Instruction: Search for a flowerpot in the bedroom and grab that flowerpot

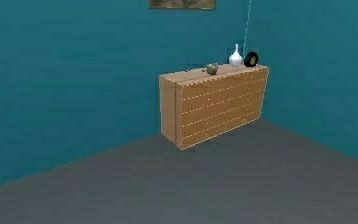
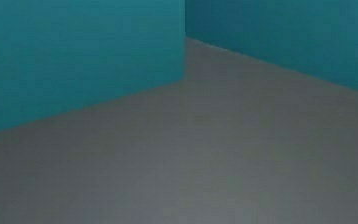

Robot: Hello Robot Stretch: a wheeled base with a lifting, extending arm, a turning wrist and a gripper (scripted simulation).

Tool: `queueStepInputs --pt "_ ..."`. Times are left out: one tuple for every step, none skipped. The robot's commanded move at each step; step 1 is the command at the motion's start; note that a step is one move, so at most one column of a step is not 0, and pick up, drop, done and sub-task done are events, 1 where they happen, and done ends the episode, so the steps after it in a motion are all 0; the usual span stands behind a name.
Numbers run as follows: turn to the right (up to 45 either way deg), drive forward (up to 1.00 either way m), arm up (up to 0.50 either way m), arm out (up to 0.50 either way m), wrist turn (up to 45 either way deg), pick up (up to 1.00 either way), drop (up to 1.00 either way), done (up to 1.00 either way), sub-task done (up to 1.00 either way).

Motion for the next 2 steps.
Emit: queueStepInputs --pt "0.0 1.00 0.00 0.00 0.0 0.00 0.00 0.00 0.00" --pt "0.0 0.45 0.00 0.00 0.0 0.00 0.00 0.00 0.00"
